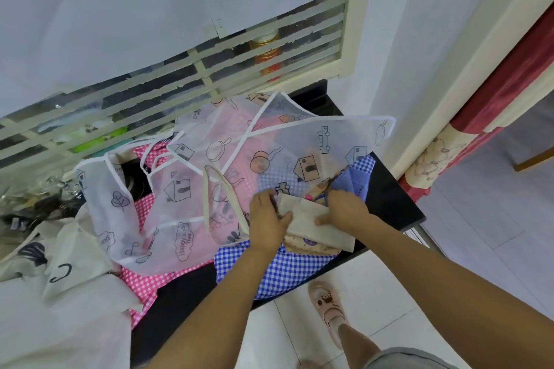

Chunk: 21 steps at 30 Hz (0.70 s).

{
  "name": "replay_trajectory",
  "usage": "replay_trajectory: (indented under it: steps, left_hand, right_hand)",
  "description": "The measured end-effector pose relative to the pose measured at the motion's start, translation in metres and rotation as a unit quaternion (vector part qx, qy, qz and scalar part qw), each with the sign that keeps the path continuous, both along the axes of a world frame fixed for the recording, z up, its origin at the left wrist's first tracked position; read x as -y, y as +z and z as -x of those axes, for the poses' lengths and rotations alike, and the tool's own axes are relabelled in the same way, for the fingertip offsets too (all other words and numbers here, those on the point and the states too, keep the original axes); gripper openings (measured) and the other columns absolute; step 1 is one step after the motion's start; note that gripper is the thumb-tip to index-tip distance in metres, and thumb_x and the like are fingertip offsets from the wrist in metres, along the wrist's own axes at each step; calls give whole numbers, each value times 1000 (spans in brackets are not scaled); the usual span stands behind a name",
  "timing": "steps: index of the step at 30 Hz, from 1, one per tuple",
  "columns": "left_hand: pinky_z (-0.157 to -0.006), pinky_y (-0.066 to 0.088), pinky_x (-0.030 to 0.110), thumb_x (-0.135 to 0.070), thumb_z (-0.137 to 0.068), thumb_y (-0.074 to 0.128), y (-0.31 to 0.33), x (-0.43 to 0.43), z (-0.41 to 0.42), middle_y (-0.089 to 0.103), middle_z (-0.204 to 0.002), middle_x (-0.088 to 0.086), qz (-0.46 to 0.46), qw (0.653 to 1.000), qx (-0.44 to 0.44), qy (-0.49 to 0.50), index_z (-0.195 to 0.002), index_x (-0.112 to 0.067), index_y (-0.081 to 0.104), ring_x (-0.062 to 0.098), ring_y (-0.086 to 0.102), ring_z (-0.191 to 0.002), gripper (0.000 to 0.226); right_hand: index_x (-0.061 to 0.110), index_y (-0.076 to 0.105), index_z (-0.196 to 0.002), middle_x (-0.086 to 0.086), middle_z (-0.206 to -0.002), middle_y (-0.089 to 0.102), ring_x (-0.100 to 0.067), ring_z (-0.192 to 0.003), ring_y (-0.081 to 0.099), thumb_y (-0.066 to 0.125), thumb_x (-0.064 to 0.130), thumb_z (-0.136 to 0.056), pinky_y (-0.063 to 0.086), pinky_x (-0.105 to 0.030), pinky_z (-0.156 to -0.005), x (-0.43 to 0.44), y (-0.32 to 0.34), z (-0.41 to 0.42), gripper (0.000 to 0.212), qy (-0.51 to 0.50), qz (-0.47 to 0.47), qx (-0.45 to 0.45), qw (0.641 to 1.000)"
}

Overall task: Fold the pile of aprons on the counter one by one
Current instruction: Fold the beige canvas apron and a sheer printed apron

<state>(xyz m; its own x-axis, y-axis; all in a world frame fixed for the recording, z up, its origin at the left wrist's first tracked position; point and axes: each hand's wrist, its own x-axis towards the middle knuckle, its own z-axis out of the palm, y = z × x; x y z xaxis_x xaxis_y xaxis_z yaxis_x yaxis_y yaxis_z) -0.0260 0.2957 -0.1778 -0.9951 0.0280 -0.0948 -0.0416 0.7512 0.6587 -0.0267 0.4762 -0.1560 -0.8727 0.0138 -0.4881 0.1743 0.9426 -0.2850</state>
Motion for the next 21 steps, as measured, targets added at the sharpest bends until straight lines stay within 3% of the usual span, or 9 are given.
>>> replay_trajectory:
  steps: [2,5,8,11,13,16,19,21]
  left_hand:
    - [-87,38,29,-12,-70,78,3,1,-11,49,-112,6,36,995,-76,54,-118,-10,55,17,44,-102,53]
    - [-80,37,25,-13,-79,72,14,2,-37,54,-99,0,-23,987,-106,118,-102,-12,57,12,47,-91,27]
    - [-64,45,19,-22,-89,67,19,-2,-60,62,-81,4,-192,966,65,164,-89,-10,59,15,57,-74,14]
    - [-60,47,22,-27,-89,67,21,-6,-73,62,-61,3,-267,925,185,196,-71,-7,64,13,56,-57,27]
    - [-53,40,26,-25,-89,67,26,-7,-79,50,-49,1,-341,890,226,201,-55,-10,54,10,44,-44,39]
    - [-50,37,24,-24,-84,71,44,-3,-85,47,-56,6,-426,836,265,223,-68,-7,56,13,39,-49,28]
    - [-59,54,28,-23,-80,75,64,3,-94,62,-86,14,-523,753,318,239,-91,-1,62,20,56,-68,27]
    - [-68,60,33,-15,-86,67,79,7,-106,70,-104,17,-576,710,343,216,-110,2,64,25,68,-85,29]
  right_hand:
    - [11,47,-120,-7,-117,60,-26,-108,57,69,51,-79,47,-38,-90,3,1,-5,61,-33,7,-3,999]
    - [11,48,-125,-7,-121,59,-24,-110,57,63,48,-86,44,-33,-93,6,3,-14,56,-57,-2,7,998]
    - [6,52,-122,-8,-119,59,-24,-112,56,61,44,-89,40,-28,-93,5,9,-25,52,-79,26,24,996]
    - [8,54,-117,-3,-100,55,-18,-97,55,59,44,-90,36,-22,-78,4,16,-36,45,-51,94,16,994]
    - [14,51,-114,0,-98,52,-13,-89,50,58,43,-91,34,-20,-73,6,25,-46,37,-31,134,23,990]
    - [19,47,-113,5,-94,54,-9,-82,50,58,43,-91,35,-15,-62,12,38,-64,34,5,186,2,983]
    - [29,44,-91,13,-82,48,0,-73,46,58,41,-91,33,-9,-59,20,61,-84,18,5,246,-7,969]
    - [32,41,-81,12,-78,47,0,-69,46,58,37,-92,36,-8,-56,28,82,-98,21,-1,283,-16,959]
